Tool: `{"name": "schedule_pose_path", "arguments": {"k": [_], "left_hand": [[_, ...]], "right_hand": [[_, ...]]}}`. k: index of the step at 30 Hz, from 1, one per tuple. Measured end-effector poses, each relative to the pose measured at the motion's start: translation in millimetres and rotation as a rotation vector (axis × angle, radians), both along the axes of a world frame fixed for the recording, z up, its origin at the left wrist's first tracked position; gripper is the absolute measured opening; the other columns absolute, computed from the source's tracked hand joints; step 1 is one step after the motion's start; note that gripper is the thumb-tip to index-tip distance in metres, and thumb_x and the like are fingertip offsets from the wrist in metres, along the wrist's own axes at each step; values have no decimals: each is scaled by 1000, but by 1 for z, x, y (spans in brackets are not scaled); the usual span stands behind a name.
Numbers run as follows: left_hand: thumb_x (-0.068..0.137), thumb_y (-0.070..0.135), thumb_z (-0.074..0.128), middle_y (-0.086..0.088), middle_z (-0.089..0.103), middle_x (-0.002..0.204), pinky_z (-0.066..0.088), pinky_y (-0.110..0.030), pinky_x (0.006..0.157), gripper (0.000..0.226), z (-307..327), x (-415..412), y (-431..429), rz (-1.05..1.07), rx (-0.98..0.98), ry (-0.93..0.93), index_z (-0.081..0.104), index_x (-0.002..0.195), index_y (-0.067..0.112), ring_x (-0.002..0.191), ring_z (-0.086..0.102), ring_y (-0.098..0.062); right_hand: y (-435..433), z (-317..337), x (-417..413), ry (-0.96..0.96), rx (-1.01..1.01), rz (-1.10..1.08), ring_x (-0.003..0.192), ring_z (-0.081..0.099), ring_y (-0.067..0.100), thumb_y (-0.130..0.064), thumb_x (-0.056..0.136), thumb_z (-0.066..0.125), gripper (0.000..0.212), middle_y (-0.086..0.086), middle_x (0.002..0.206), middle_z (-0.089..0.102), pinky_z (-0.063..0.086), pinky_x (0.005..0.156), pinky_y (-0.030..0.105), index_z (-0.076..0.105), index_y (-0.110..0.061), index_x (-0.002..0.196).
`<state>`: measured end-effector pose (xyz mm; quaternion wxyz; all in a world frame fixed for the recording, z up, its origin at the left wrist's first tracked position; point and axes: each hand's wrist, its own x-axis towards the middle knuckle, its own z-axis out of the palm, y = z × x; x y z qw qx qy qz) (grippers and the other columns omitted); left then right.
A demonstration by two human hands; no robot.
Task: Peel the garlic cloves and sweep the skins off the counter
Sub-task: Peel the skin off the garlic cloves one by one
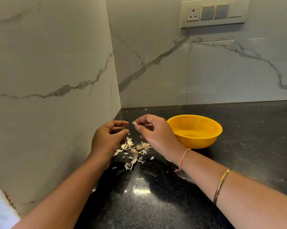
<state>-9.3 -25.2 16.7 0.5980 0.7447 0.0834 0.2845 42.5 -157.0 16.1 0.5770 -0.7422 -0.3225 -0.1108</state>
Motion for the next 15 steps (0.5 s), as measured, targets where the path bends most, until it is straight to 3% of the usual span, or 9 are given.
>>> {"name": "schedule_pose_path", "arguments": {"k": [2, 5, 10, 15], "left_hand": [[85, -1, 61, -3, 69, 80, 56, -26, 70, 25, 2, -1, -3, -32, -13, -5, 70, 76, 21, 75, 63, -15], [86, 3, 60, -13, 68, 83, 54, -31, 73, 18, 4, -1, -5, -72, -85, 10, 70, 77, 15, 77, 63, -21], [84, 8, 64, -11, 67, 76, 53, -25, 67, 11, 4, -1, -4, -100, -140, 22, 70, 76, 12, 72, 62, -18], [83, 5, 65, -10, 67, 76, 55, -17, 61, 9, 3, 0, -3, -112, -169, 26, 70, 77, 9, 71, 61, -17]], "right_hand": [[0, -1, 0, -83, -72, -31, 82, 62, 13, -9, 89, 60, 13, -3, 85, 67, 56, 76, 28, 69, -14, 96], [-1, -1, -1, -201, -149, -81, 79, 61, 10, -5, 89, 58, 17, -1, 88, 68, 50, 68, 15, 71, -10, 100], [-1, -1, -2, -333, -204, -103, 85, 61, 14, -4, 88, 58, 18, 6, 95, 69, 52, 75, 24, 70, -7, 102], [-1, -2, -1, -439, -248, -119, 84, 61, 17, -5, 88, 59, 16, 8, 92, 69, 50, 71, 24, 70, -5, 99]]}}
